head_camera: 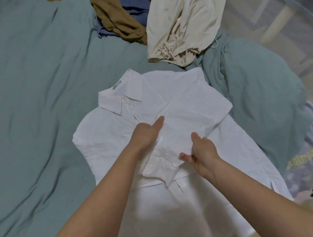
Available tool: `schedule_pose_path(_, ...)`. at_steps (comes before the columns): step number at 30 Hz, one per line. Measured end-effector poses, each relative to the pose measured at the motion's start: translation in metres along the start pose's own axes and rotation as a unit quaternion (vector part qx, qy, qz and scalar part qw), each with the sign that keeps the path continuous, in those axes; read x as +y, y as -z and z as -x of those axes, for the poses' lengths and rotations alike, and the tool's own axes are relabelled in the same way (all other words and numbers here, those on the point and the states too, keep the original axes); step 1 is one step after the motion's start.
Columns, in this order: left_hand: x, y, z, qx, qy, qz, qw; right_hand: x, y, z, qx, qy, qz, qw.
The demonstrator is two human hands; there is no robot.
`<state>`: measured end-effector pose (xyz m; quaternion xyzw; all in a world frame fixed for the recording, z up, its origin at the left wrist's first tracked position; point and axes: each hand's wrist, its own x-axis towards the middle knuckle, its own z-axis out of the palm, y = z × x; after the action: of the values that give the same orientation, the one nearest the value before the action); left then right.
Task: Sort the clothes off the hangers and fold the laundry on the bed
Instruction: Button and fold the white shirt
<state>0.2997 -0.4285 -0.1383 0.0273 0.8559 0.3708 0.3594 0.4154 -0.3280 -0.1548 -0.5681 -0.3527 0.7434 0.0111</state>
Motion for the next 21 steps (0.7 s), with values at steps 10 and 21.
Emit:
schedule_pose_path(10, -0.048, 0.019, 0.011, -0.023, -0.159, -0.084, 0.983, 0.014, -0.009, 0.007, 0.032, -0.032, 0.0, 0.999)
schedule_pose_path(21, -0.057, 0.035, 0.022, -0.153, 0.061, 0.182, 0.969, 0.039, -0.007, 0.025, -0.101, -0.062, 0.077, 0.99)
